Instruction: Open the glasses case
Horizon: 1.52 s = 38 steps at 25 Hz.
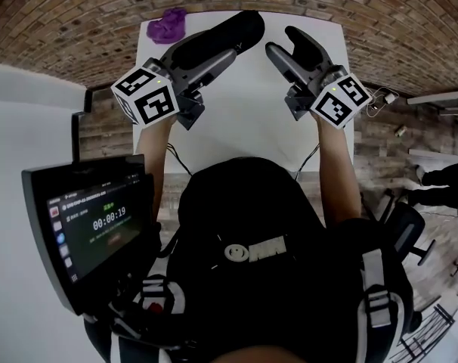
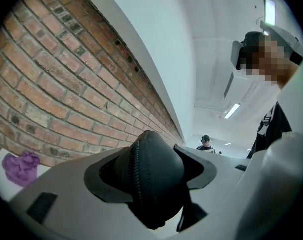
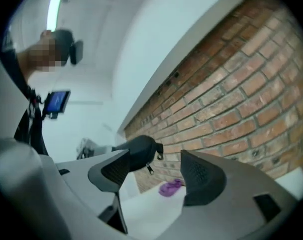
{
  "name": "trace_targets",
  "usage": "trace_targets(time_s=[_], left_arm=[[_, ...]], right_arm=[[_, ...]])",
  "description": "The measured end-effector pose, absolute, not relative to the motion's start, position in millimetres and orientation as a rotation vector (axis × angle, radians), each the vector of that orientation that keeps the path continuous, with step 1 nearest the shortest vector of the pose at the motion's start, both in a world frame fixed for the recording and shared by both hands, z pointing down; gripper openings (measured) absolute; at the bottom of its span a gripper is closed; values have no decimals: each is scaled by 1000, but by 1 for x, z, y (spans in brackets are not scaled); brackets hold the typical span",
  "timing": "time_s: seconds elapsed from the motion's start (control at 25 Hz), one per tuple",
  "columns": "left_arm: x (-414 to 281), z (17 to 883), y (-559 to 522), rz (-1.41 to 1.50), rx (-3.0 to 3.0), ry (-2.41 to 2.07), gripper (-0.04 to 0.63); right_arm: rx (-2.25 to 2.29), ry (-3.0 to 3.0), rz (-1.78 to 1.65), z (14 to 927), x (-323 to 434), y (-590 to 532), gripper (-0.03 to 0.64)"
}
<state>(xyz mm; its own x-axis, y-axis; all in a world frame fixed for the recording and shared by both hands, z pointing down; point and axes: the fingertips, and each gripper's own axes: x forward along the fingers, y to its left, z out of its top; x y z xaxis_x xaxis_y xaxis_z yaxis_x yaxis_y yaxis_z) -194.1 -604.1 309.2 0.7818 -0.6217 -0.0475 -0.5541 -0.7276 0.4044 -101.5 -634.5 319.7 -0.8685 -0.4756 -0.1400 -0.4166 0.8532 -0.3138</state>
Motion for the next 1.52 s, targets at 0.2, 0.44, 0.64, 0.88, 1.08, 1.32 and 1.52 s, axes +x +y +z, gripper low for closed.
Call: trace_targets(time_s=[0.2,0.44,0.64,0.88,1.08,1.32,1.52], left_arm=[[-188,310,-603,-230,2613,-899,301],[-184,317,-600,-154,2629,-889,298],[-182,331,-597,-73,2609,-869,293],[-177,342,-590,26,2634,-822,285],[-173,354,-583,175,2663,-776,282],[-171,366,-579,310,2672,-745,278],[-170,380,-572,463,2672,-701,276]], right_arm=[[-1026,3191,183,344,-131,-626,304],[-1240,3332,583,356,-131,-626,35],[-1210,3466,770,374,-128,-622,14],[-1252,3498,967,376,-117,-626,11],[-1246,3504,1117,372,-112,-631,9],[-1185,3494,1402,371,-114,-628,9],[-1079,3467,1775,377,-117,-619,9]])
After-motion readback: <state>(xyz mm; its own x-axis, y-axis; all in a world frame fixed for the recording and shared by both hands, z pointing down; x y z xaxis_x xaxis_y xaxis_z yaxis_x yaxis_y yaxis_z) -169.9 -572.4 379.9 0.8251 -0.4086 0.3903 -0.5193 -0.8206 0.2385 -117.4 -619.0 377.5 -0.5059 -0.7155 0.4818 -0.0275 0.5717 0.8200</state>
